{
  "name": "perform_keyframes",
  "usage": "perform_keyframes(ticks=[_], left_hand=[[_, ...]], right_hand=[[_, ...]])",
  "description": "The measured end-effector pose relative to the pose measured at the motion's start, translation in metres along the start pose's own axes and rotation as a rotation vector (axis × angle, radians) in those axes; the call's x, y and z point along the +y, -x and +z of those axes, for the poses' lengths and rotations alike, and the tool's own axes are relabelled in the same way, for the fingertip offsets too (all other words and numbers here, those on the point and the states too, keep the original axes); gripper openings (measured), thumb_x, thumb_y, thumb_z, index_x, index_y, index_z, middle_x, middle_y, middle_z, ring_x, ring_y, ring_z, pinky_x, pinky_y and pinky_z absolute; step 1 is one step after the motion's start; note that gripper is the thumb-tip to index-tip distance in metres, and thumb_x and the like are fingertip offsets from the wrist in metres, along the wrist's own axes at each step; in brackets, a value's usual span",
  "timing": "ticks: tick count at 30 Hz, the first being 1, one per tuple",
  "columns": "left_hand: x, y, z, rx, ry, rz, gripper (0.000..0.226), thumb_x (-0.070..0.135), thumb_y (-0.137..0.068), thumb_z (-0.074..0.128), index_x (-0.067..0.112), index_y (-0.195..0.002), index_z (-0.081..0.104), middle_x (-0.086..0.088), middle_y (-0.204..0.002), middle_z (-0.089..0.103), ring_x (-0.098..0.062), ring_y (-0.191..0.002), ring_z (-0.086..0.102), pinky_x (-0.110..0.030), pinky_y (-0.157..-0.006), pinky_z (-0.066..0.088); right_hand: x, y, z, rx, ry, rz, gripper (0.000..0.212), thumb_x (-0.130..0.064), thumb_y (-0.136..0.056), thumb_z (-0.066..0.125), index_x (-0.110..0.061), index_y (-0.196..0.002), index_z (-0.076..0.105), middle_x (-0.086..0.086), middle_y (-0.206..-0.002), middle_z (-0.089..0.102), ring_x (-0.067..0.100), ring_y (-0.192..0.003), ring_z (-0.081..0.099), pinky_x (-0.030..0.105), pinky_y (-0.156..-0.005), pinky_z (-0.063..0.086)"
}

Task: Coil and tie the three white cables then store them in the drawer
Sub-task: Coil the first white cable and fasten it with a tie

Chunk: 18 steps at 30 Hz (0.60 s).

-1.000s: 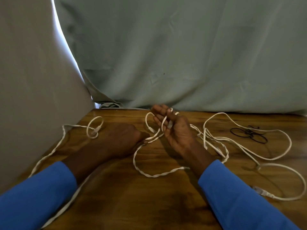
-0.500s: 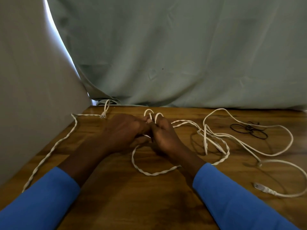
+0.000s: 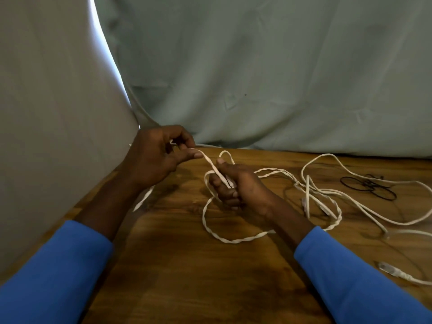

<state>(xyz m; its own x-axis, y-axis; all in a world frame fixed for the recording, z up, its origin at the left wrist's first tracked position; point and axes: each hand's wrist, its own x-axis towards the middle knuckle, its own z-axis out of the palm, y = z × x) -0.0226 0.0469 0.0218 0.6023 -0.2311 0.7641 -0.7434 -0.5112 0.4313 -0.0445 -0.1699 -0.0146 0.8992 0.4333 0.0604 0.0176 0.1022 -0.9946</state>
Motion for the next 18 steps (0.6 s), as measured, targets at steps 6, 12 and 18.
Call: perform_keyframes(ticks=[6, 12, 18], left_hand=[[-0.018, 0.011, 0.024, -0.033, -0.061, -0.064, 0.013, 0.033, -0.088, 0.078, 0.023, -0.096, 0.077, 0.008, -0.089, 0.073, -0.009, -0.074, 0.065, -0.037, -0.072, 0.055], [-0.002, 0.021, 0.057, -0.43, -0.253, 0.045, 0.041, 0.03, -0.1, 0.057, 0.035, -0.14, 0.058, 0.005, -0.119, 0.071, -0.015, -0.105, 0.064, -0.028, -0.079, 0.042], [0.01, 0.021, 0.065, -0.716, -0.276, 0.044, 0.023, 0.038, -0.1, 0.059, 0.036, -0.121, 0.069, 0.013, -0.119, 0.07, -0.009, -0.108, 0.063, -0.033, -0.086, 0.05]], right_hand=[[0.008, -0.003, -0.003, -0.293, -0.423, 0.046, 0.041, -0.04, -0.108, 0.037, -0.02, -0.075, 0.051, -0.009, -0.046, 0.034, 0.006, -0.033, 0.028, 0.029, -0.047, 0.021], [-0.008, -0.005, -0.011, 0.036, -0.799, -0.183, 0.042, -0.033, -0.11, 0.033, -0.017, -0.075, 0.049, -0.005, -0.046, 0.04, 0.008, -0.034, 0.04, 0.022, -0.044, 0.042], [-0.014, -0.01, -0.044, 0.474, -0.689, -0.409, 0.044, -0.032, -0.112, 0.035, -0.011, -0.079, 0.054, 0.004, -0.058, 0.066, 0.022, -0.059, 0.074, 0.027, -0.054, 0.059]])
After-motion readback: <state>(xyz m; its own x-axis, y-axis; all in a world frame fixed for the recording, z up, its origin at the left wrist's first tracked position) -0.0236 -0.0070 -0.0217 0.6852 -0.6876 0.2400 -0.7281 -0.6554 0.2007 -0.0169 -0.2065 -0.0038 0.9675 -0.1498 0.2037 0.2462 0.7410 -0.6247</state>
